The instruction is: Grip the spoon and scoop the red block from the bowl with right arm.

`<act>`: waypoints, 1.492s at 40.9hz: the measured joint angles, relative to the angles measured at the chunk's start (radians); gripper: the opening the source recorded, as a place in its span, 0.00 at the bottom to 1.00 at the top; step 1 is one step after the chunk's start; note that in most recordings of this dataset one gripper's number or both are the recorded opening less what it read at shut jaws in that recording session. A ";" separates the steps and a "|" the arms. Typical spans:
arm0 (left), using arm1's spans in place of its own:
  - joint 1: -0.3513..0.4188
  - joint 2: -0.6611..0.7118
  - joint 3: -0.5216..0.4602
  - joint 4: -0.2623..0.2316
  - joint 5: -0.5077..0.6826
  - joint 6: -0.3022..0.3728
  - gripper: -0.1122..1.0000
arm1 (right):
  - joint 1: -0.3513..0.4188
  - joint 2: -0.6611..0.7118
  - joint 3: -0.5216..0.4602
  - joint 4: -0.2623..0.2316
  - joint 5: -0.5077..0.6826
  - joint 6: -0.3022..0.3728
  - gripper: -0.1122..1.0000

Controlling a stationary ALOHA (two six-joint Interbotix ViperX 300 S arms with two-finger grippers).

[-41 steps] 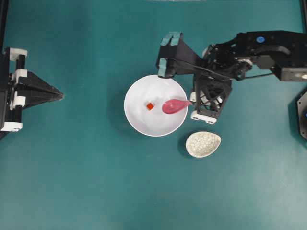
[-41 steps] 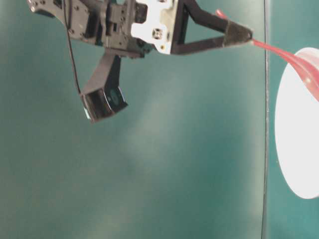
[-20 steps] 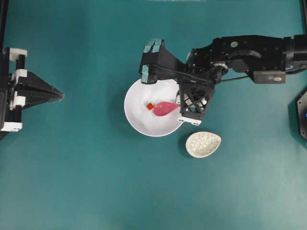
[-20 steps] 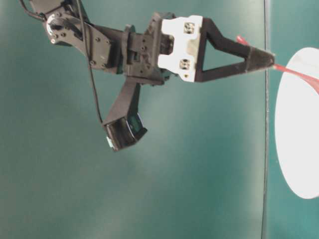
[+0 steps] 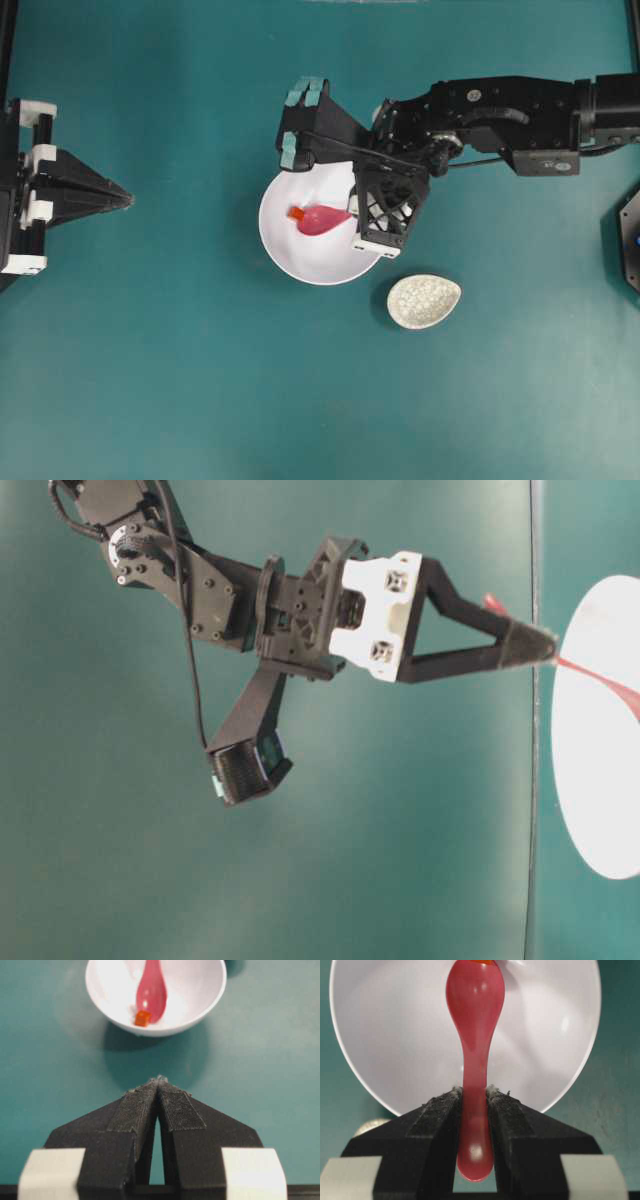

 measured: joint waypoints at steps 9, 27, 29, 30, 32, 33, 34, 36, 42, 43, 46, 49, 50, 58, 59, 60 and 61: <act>0.000 0.000 0.000 0.000 0.000 0.000 0.10 | -0.011 0.000 0.000 0.000 -0.035 0.008 0.32; 0.000 0.000 0.000 0.000 0.000 0.000 0.10 | -0.009 -0.012 0.015 0.009 -0.081 0.014 0.32; 0.000 -0.002 0.000 0.000 0.000 0.000 0.10 | -0.009 -0.018 0.025 0.009 -0.095 0.017 0.32; 0.000 0.000 0.000 -0.002 0.000 0.000 0.10 | -0.009 -0.020 0.028 0.009 -0.100 0.020 0.32; 0.000 0.000 0.000 -0.002 0.002 0.000 0.10 | -0.006 -0.025 0.037 0.011 -0.107 0.026 0.32; 0.000 0.000 0.000 -0.002 0.000 0.000 0.10 | -0.006 -0.026 0.041 0.011 -0.112 0.029 0.32; 0.000 -0.002 0.000 -0.002 0.002 0.000 0.10 | -0.005 -0.028 0.046 0.012 -0.118 0.032 0.32; 0.000 0.000 0.000 -0.002 0.000 0.000 0.10 | 0.000 -0.034 0.055 0.011 -0.129 0.038 0.32; 0.000 0.000 0.000 0.000 0.002 0.000 0.10 | 0.008 -0.055 0.089 0.012 -0.166 0.049 0.32; 0.000 0.000 -0.002 -0.002 0.002 -0.002 0.10 | 0.011 -0.060 0.097 0.012 -0.175 0.051 0.32; 0.000 0.000 -0.002 -0.002 0.002 0.000 0.10 | 0.014 -0.069 0.114 0.012 -0.202 0.054 0.32; 0.000 -0.002 0.000 -0.002 0.002 0.000 0.10 | 0.017 -0.080 0.127 0.012 -0.229 0.054 0.32; 0.000 0.000 0.000 0.000 0.000 0.000 0.10 | 0.018 -0.084 0.132 0.012 -0.238 0.055 0.32; 0.000 -0.002 0.000 0.000 0.002 0.000 0.10 | 0.025 -0.106 0.167 0.012 -0.288 0.055 0.32; 0.000 -0.002 0.000 -0.002 0.002 0.000 0.10 | 0.023 -0.107 0.172 0.012 -0.291 0.055 0.32; 0.000 -0.002 0.000 -0.002 0.000 0.000 0.10 | 0.025 -0.110 0.175 0.012 -0.295 0.055 0.32; 0.000 -0.002 0.000 -0.002 0.000 0.000 0.10 | 0.023 -0.114 0.179 0.012 -0.299 0.055 0.32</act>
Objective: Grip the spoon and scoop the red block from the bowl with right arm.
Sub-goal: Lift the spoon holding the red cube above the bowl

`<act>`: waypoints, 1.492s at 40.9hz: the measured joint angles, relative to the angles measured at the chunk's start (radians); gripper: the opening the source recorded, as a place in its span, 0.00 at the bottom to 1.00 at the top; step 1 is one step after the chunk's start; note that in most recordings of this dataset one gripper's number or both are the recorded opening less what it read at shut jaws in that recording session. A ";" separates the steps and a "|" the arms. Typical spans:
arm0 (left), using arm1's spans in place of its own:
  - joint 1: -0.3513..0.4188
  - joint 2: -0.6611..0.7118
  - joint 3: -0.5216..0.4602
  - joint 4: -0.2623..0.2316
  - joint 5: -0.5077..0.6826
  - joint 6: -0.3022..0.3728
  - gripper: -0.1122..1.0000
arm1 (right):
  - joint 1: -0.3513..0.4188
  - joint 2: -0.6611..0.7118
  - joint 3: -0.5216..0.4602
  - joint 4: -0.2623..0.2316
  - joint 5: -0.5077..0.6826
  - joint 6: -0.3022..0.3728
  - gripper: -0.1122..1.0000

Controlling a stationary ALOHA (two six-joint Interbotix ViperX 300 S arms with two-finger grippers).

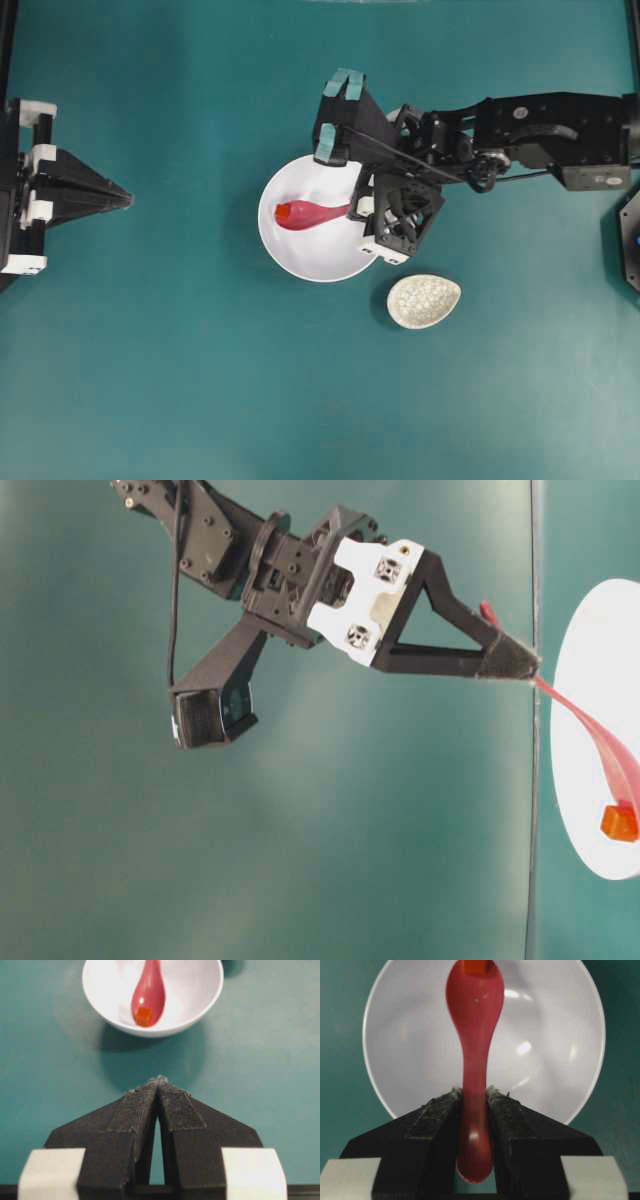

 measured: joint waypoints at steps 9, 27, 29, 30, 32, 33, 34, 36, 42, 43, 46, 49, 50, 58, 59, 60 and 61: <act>0.000 0.000 0.000 0.000 0.000 0.000 0.10 | 0.006 -0.049 0.067 0.002 -0.091 0.000 0.32; 0.000 0.003 -0.002 0.000 0.002 -0.002 0.10 | 0.018 -0.152 0.202 0.002 -0.239 -0.002 0.32; 0.000 0.002 0.000 0.000 0.000 -0.002 0.10 | 0.023 -0.163 0.218 0.002 -0.253 -0.006 0.32; -0.002 0.003 0.000 0.002 0.002 -0.002 0.10 | 0.025 -0.166 0.222 0.000 -0.259 -0.006 0.32; -0.003 0.003 0.000 0.002 0.000 -0.003 0.10 | 0.029 -0.175 0.236 0.000 -0.281 -0.006 0.32; -0.005 0.005 0.000 0.000 0.000 -0.003 0.10 | 0.032 -0.181 0.244 0.002 -0.293 -0.006 0.32; -0.006 0.005 0.000 0.002 0.002 -0.003 0.10 | 0.035 -0.187 0.253 0.002 -0.304 -0.006 0.32; -0.008 0.005 0.000 0.000 0.000 -0.003 0.10 | 0.038 -0.196 0.268 0.000 -0.328 -0.006 0.32; -0.012 0.005 0.000 0.000 0.006 -0.005 0.10 | 0.044 -0.225 0.298 0.002 -0.379 -0.006 0.32; -0.014 0.005 0.000 0.002 0.008 -0.005 0.10 | 0.044 -0.229 0.301 0.002 -0.385 -0.006 0.32; -0.015 0.005 0.000 0.000 0.011 -0.005 0.10 | 0.043 -0.239 0.305 0.000 -0.394 -0.005 0.32; -0.015 0.005 -0.002 0.000 0.014 -0.005 0.10 | 0.044 -0.245 0.308 0.002 -0.394 -0.005 0.32; -0.015 0.005 0.000 0.000 0.012 -0.005 0.10 | 0.044 -0.249 0.308 0.000 -0.396 -0.003 0.32; -0.015 0.005 0.000 0.000 0.014 -0.005 0.10 | 0.043 -0.279 0.307 0.002 -0.394 -0.003 0.32; -0.015 0.005 -0.002 0.000 0.014 -0.005 0.10 | 0.044 -0.285 0.305 0.000 -0.396 -0.003 0.32; -0.017 0.005 0.000 0.000 0.014 -0.005 0.10 | 0.044 -0.288 0.305 0.000 -0.396 -0.003 0.32; -0.017 0.005 0.000 0.000 0.014 -0.005 0.10 | 0.044 -0.295 0.304 0.002 -0.394 -0.003 0.32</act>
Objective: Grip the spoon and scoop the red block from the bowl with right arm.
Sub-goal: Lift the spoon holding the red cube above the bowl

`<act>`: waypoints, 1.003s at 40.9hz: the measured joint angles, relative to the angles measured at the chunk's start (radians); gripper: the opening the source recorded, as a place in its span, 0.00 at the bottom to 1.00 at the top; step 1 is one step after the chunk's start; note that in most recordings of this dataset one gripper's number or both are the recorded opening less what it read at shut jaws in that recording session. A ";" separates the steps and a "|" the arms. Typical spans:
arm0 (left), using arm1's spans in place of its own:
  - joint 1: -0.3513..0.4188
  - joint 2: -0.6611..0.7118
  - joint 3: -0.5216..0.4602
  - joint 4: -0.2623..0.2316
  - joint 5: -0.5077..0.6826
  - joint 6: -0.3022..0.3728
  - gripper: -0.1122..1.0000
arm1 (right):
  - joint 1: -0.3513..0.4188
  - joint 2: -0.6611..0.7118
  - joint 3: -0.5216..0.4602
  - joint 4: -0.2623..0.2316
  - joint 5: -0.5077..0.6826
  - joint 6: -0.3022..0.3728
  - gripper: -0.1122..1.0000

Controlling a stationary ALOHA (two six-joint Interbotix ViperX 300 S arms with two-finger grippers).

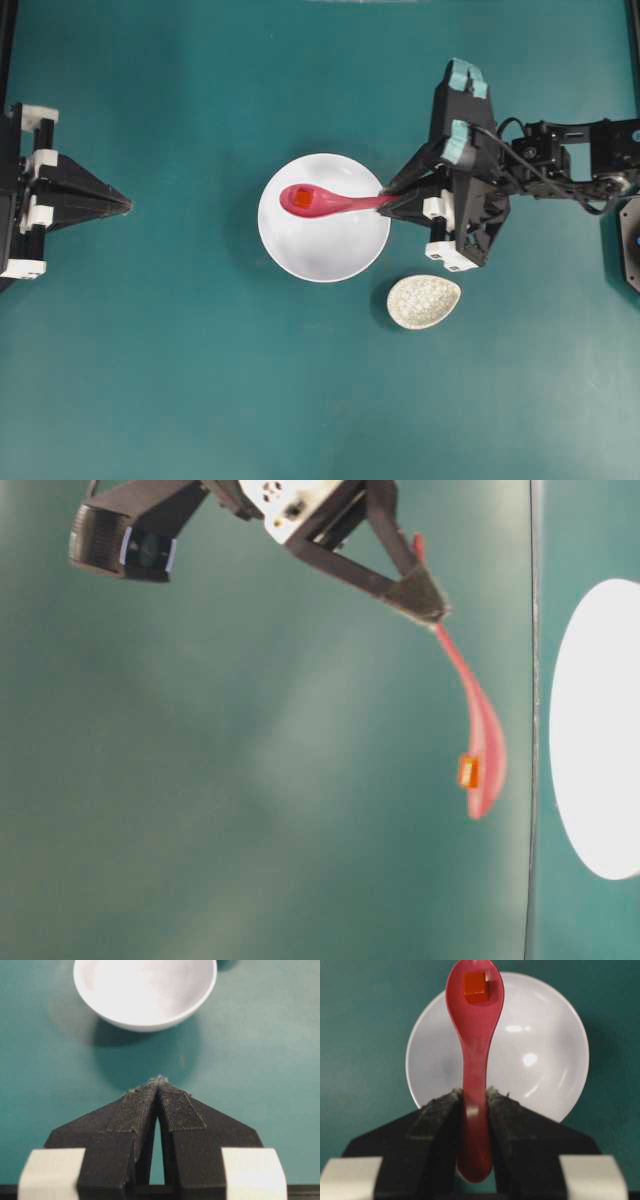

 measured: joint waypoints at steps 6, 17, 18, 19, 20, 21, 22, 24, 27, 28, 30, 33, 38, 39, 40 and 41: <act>0.000 0.000 -0.002 0.002 0.000 0.000 0.10 | -0.002 -0.028 -0.009 0.000 0.029 0.000 0.32; 0.000 0.002 0.000 0.002 0.000 0.002 0.10 | -0.002 -0.075 -0.037 0.000 0.069 0.003 0.32; 0.002 0.002 0.000 0.000 0.000 0.002 0.10 | -0.002 -0.078 -0.038 -0.002 0.071 0.003 0.32; 0.000 0.002 0.000 0.000 0.000 0.002 0.10 | 0.000 -0.080 -0.038 0.000 0.071 0.003 0.32; 0.002 0.000 0.000 0.000 0.000 0.002 0.10 | 0.000 -0.083 -0.040 0.000 0.071 0.003 0.32; 0.000 0.002 -0.002 0.000 0.000 0.002 0.10 | -0.002 -0.084 -0.040 0.000 0.071 0.003 0.32; 0.000 0.000 0.000 0.002 0.000 0.002 0.10 | 0.000 -0.086 -0.040 0.000 0.071 0.003 0.32; 0.002 0.002 0.000 0.002 0.000 0.002 0.10 | 0.000 -0.091 -0.040 0.000 0.072 0.003 0.32; 0.002 0.002 -0.002 0.000 0.000 0.002 0.10 | 0.000 -0.095 -0.040 0.000 0.072 0.005 0.32; 0.000 0.002 -0.002 0.002 0.000 0.002 0.10 | 0.000 -0.098 -0.040 0.000 0.072 0.003 0.32; 0.000 0.002 0.000 0.000 0.000 0.002 0.10 | 0.000 -0.101 -0.040 -0.002 0.072 0.003 0.32; 0.000 0.000 0.000 0.000 0.000 0.002 0.10 | -0.002 -0.103 -0.040 0.000 0.072 0.003 0.32; 0.000 0.002 0.000 0.000 0.000 0.002 0.10 | -0.002 -0.103 -0.040 0.000 0.074 0.005 0.32; 0.000 0.002 0.000 0.000 0.000 0.002 0.10 | -0.002 -0.103 -0.040 -0.002 0.072 0.003 0.32; 0.000 0.002 0.000 0.000 0.002 0.002 0.10 | -0.002 -0.103 -0.040 0.000 0.072 0.003 0.32; 0.000 0.002 0.000 0.000 0.002 0.002 0.10 | -0.002 -0.103 -0.040 0.000 0.072 0.003 0.32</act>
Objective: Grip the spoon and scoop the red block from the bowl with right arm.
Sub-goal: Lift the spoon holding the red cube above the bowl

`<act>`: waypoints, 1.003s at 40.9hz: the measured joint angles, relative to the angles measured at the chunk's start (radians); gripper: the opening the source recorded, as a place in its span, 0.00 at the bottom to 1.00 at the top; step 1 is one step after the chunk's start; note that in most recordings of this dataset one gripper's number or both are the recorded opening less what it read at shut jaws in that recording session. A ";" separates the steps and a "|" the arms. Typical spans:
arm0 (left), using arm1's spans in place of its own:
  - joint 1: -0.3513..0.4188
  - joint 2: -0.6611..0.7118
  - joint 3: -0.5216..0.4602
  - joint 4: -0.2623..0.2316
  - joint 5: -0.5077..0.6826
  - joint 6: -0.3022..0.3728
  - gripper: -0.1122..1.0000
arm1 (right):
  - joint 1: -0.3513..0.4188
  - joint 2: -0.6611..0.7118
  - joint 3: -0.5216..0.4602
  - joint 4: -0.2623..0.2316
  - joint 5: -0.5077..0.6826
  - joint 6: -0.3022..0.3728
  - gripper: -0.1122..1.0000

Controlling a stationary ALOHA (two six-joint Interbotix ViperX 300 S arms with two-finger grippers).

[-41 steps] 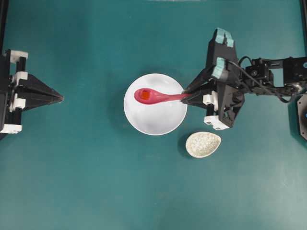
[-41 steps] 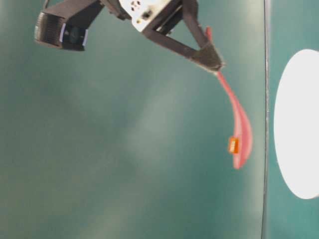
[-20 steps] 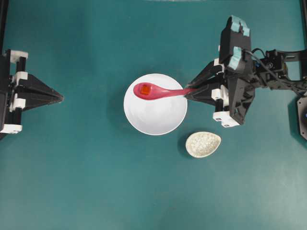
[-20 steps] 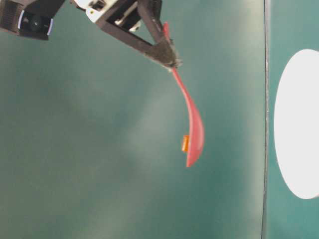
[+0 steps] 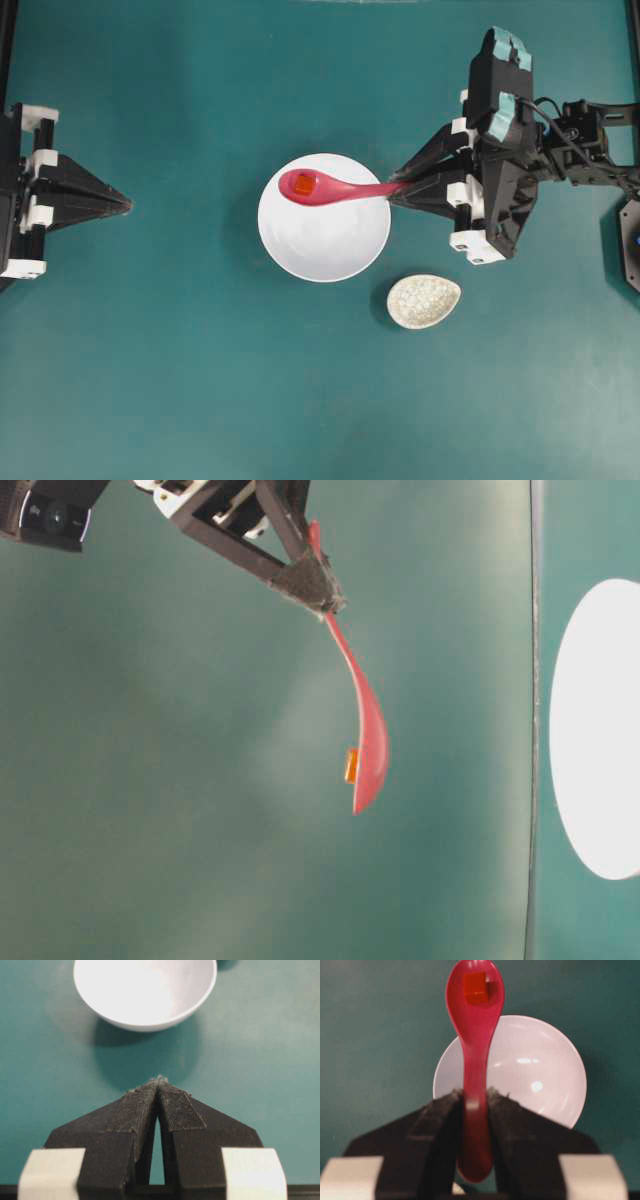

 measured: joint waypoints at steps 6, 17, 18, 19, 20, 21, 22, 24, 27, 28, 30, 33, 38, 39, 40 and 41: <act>0.000 -0.002 0.000 0.000 0.008 0.000 0.10 | 0.000 0.000 0.000 0.000 0.002 0.002 0.32; -0.002 -0.006 0.000 0.002 0.021 0.000 0.10 | 0.000 0.000 0.000 0.000 0.000 0.002 0.32; -0.003 -0.006 0.000 0.002 0.021 0.000 0.10 | 0.002 0.000 0.000 0.000 0.000 0.002 0.32; -0.005 -0.006 0.000 0.002 0.020 0.000 0.10 | 0.002 0.000 0.000 0.000 0.000 0.002 0.32; -0.006 -0.006 0.000 0.000 0.021 0.000 0.10 | 0.000 0.000 0.000 0.000 0.002 0.002 0.32; -0.006 -0.006 0.000 0.002 0.021 0.000 0.10 | 0.002 0.000 0.000 0.000 0.002 0.000 0.32; -0.008 -0.006 0.000 0.002 0.021 0.000 0.10 | 0.000 0.000 0.000 -0.002 0.002 0.002 0.32; -0.009 -0.006 0.000 0.000 0.021 0.000 0.10 | 0.000 0.000 0.000 0.000 0.002 0.002 0.32; -0.014 -0.008 0.000 0.000 0.021 0.000 0.10 | 0.000 0.000 0.000 -0.002 0.000 0.002 0.32; -0.014 -0.006 0.000 0.000 0.020 0.000 0.10 | 0.002 0.000 0.000 0.000 0.000 0.002 0.32; -0.017 -0.006 -0.002 0.002 0.021 0.000 0.10 | 0.000 0.000 0.000 -0.002 0.002 0.002 0.32; -0.021 -0.006 0.000 0.000 0.021 0.000 0.10 | 0.002 0.000 0.000 0.000 0.002 0.002 0.32; -0.025 -0.008 0.000 0.002 0.021 0.000 0.10 | 0.002 0.000 0.000 -0.002 0.002 0.002 0.32; -0.026 -0.008 0.000 0.000 0.021 0.000 0.10 | 0.000 0.000 0.000 0.000 0.002 0.002 0.32; -0.026 -0.008 0.000 0.002 0.021 0.000 0.10 | 0.002 0.000 0.000 0.000 0.002 0.002 0.32; -0.026 -0.008 -0.002 0.002 0.020 0.000 0.10 | 0.002 0.000 0.000 0.000 0.002 0.002 0.32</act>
